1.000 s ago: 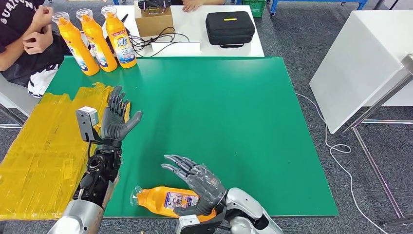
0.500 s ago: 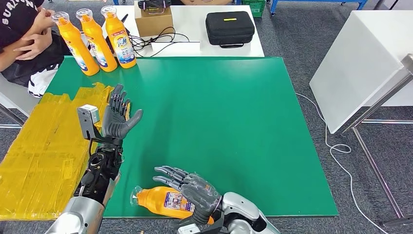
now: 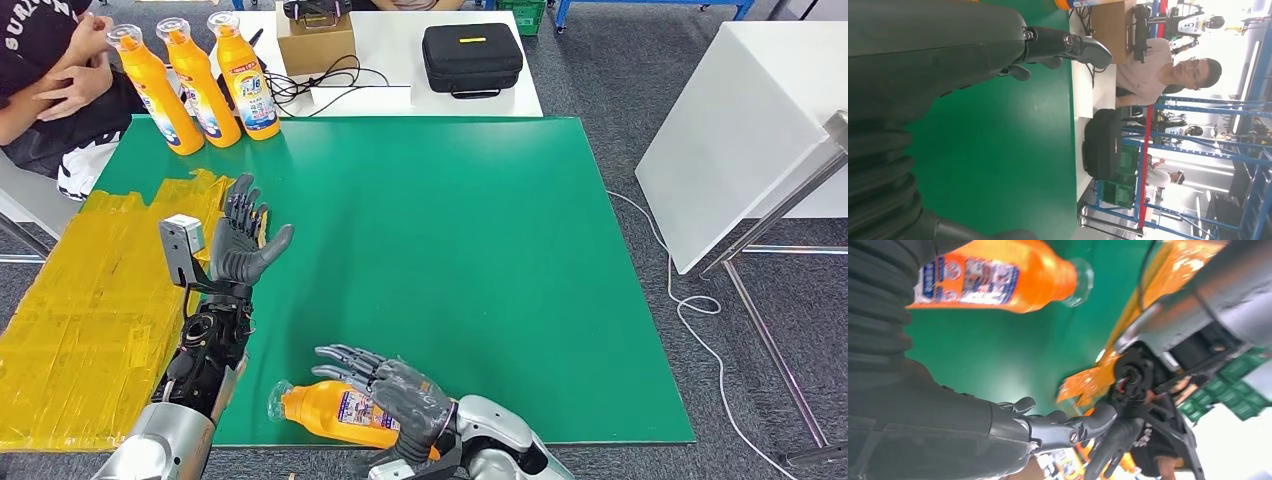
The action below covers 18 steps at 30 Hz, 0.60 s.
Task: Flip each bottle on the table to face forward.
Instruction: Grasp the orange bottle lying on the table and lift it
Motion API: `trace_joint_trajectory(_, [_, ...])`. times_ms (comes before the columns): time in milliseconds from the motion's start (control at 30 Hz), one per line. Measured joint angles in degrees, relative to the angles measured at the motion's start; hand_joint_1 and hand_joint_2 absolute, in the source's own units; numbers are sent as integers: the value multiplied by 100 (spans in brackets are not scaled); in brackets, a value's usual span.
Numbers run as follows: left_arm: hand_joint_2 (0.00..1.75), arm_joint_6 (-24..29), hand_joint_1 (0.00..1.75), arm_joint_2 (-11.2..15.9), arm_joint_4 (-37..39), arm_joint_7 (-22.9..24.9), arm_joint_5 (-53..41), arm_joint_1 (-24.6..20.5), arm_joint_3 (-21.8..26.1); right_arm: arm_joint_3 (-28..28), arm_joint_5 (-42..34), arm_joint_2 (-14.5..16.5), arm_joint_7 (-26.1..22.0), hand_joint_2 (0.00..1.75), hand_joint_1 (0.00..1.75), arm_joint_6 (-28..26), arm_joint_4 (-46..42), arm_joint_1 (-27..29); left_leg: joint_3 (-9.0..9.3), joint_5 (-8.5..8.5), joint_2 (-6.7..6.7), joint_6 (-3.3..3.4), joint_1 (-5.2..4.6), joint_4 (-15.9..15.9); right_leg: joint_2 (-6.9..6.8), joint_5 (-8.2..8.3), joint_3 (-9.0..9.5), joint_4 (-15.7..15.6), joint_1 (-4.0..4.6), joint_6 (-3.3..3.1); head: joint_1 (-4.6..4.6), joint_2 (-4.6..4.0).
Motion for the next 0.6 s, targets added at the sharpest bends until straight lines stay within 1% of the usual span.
trace_joint_trajectory(267, [175, 16, 0, 16, 63, 0, 6, -17, -1, 1, -828, -13, -341, 175, 0, 483, -28, 2, 0, 0, 0, 0, 0, 0, 0, 0, -1, 0, 0, 0, -1, 0])
trace_joint_trajectory(433, [175, 48, 0, 19, 126, 0, 6, -43, -32, 15, -1709, -11, -579, 175, 0, 1075, -25, 70, 0, 0, 0, 0, 0, 0, 0, 0, -2, 0, 0, 0, -1, 0])
trace_joint_trajectory(600, [175, 110, 0, 17, 192, 0, 6, -99, -61, 39, -1901, 39, -616, 175, 0, 1050, 19, 116, 0, 0, 1, 0, 0, 0, 0, 0, -1, 0, 0, 0, -1, 0])
